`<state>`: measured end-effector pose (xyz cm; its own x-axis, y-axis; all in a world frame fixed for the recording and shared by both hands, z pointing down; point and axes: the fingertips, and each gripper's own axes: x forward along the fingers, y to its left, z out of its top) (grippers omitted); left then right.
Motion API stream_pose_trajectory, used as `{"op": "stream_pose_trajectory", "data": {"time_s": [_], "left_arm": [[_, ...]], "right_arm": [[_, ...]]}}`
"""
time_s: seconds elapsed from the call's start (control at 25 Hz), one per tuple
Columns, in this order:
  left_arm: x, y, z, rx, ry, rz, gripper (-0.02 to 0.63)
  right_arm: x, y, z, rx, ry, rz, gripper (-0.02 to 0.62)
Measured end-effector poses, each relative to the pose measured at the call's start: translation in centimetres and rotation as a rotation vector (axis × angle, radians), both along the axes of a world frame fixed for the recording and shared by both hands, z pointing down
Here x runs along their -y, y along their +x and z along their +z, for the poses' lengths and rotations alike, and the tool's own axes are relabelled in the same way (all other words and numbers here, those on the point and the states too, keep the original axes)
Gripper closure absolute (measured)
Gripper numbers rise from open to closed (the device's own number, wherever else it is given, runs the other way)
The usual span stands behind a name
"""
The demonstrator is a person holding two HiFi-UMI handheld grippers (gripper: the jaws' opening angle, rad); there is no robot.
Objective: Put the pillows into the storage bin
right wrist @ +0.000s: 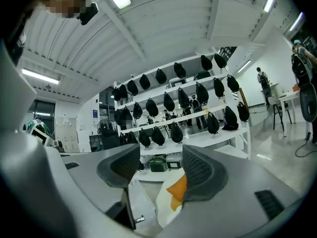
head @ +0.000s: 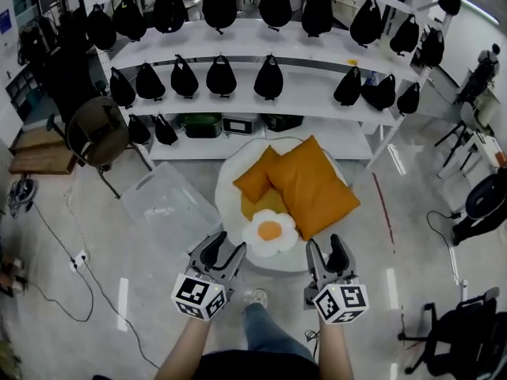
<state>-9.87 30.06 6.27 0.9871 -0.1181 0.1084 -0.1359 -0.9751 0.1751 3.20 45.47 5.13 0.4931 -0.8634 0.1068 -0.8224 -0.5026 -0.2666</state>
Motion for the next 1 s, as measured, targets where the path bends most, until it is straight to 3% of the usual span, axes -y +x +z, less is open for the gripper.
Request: {"op": "stream_pose_trajectory", "data": {"time_s": [0.16, 0.36, 0.72, 1.0], "left_arm": [[4.8, 5.5, 0.6, 0.032, -0.005, -0.031, 0.399], [8.6, 9.5, 1.6, 0.060, 0.000, -0.055, 0.397], [11.6, 14.2, 0.7, 0.064, 0.006, 0.015, 0.393], [14.8, 17.1, 1.2, 0.104, 0.017, 0.043, 0.394]], "right_arm": [[4.6, 6.7, 0.9, 0.011, -0.015, -0.026, 0.345], [8.2, 11.2, 1.4, 0.017, -0.025, -0.032, 0.345], [10.5, 15.0, 0.0, 0.004, -0.021, 0.031, 0.345], [11.7, 17.5, 0.7, 0.063, -0.024, 0.110, 0.345]]}}
